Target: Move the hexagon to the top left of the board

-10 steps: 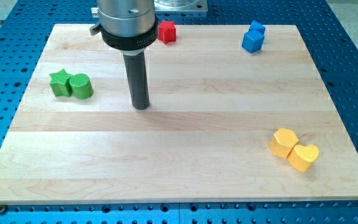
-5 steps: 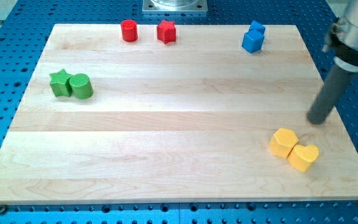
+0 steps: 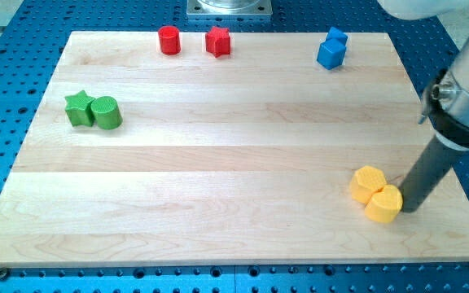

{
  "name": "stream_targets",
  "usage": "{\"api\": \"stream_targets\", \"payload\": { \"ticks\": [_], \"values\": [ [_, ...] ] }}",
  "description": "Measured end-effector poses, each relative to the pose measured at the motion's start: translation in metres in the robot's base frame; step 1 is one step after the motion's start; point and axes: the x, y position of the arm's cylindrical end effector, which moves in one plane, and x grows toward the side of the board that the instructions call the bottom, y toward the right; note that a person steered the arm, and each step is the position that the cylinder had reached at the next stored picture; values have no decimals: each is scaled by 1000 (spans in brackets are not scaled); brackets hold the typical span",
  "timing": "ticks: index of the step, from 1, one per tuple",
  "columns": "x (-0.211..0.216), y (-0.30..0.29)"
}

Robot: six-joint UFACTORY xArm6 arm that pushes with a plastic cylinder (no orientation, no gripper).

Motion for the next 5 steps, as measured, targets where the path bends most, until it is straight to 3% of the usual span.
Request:
{"api": "stream_targets", "payload": {
  "ticks": [1, 3, 4, 5],
  "values": [
    [-2, -49],
    [-123, -53],
    [-162, -147],
    [-157, -138]
  ]
}}
